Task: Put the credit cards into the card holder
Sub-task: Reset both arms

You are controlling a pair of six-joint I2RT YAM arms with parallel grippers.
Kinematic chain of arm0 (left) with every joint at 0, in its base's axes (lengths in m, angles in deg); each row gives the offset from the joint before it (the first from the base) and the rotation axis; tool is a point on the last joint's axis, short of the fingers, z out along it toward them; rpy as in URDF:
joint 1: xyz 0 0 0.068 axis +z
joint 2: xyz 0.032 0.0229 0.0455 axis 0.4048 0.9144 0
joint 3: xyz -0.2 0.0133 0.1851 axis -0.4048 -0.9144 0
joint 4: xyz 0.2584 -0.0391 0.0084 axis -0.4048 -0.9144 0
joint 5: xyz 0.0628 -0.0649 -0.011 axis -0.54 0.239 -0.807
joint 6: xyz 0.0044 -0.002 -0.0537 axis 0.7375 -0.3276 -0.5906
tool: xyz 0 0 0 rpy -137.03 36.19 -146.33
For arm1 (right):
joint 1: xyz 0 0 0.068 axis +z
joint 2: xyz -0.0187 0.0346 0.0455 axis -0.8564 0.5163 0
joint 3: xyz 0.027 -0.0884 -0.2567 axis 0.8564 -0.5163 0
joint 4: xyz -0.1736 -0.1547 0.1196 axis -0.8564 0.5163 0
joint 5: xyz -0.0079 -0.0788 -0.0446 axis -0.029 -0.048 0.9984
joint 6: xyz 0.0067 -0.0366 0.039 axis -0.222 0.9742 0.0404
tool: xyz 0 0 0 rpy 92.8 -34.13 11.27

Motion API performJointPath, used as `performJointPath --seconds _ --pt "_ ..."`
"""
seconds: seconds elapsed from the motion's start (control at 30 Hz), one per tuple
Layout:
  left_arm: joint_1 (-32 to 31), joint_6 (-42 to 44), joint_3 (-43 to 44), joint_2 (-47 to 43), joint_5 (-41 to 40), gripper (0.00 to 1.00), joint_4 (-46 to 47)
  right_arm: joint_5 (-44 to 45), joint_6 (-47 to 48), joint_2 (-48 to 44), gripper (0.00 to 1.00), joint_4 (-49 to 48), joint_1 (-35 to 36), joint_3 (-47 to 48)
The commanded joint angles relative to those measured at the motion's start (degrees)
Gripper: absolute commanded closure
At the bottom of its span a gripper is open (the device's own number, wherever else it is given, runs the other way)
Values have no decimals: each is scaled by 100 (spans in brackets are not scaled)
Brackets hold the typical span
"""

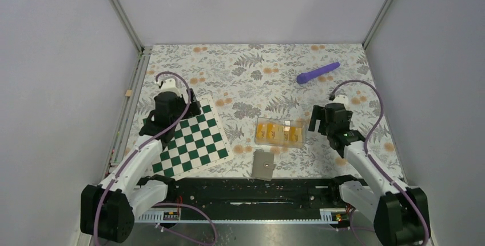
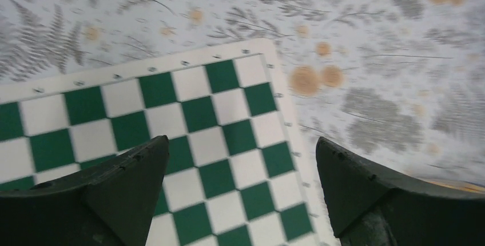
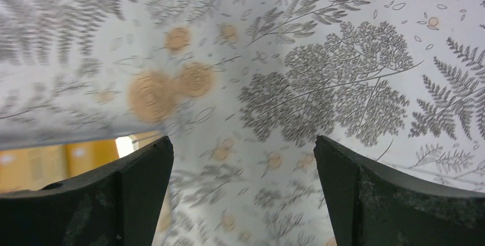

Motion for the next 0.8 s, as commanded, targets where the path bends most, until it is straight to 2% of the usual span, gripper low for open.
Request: performJointPath --seconds 0.0,0.03,0.1,0.2,0.33,0.37,0.43,0.47,0.53,0.6,0.77 --pt "27 1432 -786 52 -1168 1 1689 698 1018 633 1 -2593 -187 -716" --pt "38 1602 -1113 83 -1168 1 2301 707 1063 797 1 -3084 -263 -859" --pt "115 1745 -1634 275 -1113 1 3632 489 1228 1054 0 -3365 -389 -760" --pt "291 1795 -2172 774 -778 1 5131 164 1388 1421 1 -4364 -508 -800" --pt "458 2250 -2035 1252 -368 1 5653 -391 1467 1804 1 -5378 -789 -857" --pt "597 2411 -2119 1384 -220 1 6043 -454 1511 1953 0 -5707 -823 -1002" --pt "971 2135 -2368 1832 220 1 6831 -703 1377 2469 1 -6952 -1012 -1414" --pt "1028 2102 -2527 2139 237 1 7590 -665 1299 2499 1 -7246 -1070 -1469" --pt "1040 1960 -2380 2009 -44 1 6997 -512 1313 2373 1 -6722 -1076 -1327" --pt "1037 1960 -2286 2119 -152 1 7009 -511 1263 2470 1 -7138 -1072 -1440" --pt "1040 1941 -2256 2101 -129 1 6866 -375 1212 2449 0 -7145 -1071 -1460"
